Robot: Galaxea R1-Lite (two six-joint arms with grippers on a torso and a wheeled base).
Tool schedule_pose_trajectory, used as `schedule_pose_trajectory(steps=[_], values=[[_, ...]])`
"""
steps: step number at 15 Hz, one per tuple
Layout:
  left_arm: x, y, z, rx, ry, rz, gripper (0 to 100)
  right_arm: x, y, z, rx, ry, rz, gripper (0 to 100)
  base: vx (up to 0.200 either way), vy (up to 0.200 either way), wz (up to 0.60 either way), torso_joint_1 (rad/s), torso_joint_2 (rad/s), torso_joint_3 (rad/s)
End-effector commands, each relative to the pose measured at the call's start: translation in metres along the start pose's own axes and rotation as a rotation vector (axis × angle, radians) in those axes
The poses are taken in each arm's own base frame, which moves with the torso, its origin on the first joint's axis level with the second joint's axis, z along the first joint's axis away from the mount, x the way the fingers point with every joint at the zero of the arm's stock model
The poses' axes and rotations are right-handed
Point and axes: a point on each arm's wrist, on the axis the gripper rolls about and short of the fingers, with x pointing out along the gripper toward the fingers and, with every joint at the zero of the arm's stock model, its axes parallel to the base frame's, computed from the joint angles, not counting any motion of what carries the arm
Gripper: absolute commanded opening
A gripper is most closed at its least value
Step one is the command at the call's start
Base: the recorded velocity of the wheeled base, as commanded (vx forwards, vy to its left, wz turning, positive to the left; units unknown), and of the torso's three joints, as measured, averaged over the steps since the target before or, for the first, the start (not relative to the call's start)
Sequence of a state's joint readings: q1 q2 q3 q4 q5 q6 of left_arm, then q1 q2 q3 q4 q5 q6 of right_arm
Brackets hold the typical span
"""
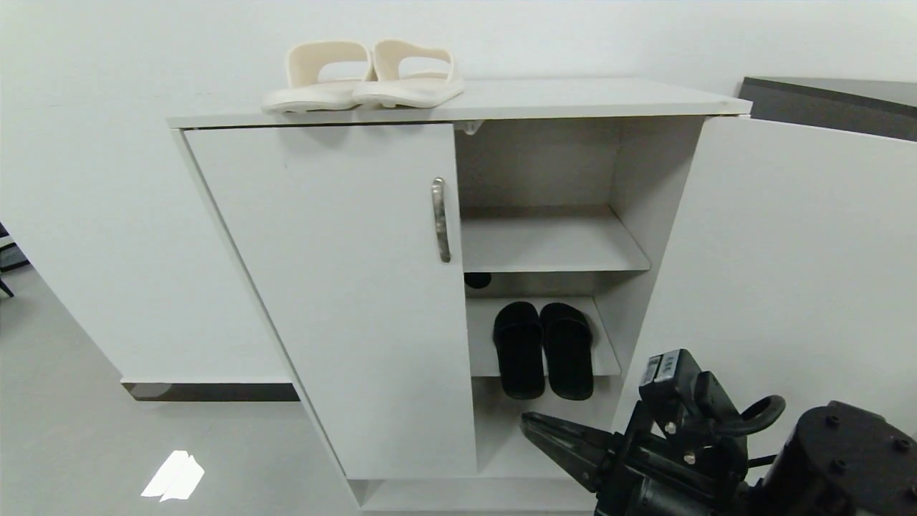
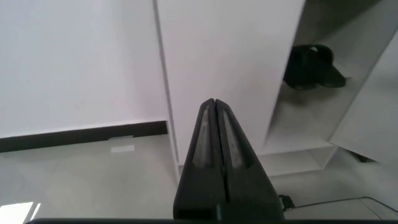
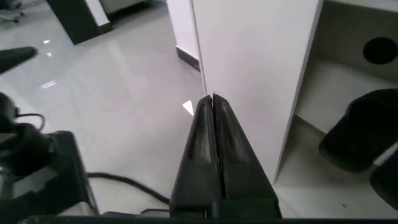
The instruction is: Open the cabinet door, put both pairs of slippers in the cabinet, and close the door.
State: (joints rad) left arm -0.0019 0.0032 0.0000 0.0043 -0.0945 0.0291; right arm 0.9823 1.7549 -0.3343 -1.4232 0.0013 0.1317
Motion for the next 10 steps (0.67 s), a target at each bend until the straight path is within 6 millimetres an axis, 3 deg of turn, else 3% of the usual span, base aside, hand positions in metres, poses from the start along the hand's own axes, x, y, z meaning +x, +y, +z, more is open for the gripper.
schedule_pose_trajectory(steps=[1, 10], values=[[0.000, 0.000, 0.000, 0.000, 0.002, 0.000, 0, -0.002, -0.004, -0.004, -0.003, 0.016, -0.007, 0, 0.000, 0.200, 0.00, -0.007, 0.00, 0.002], [0.000, 0.000, 0.000, 0.000, 0.002, 0.000, 0, 0.004, -0.009, -0.014, -0.022, 0.039, -0.030, 0, 0.000, 0.200, 0.00, 0.001, 0.01, 0.003]])
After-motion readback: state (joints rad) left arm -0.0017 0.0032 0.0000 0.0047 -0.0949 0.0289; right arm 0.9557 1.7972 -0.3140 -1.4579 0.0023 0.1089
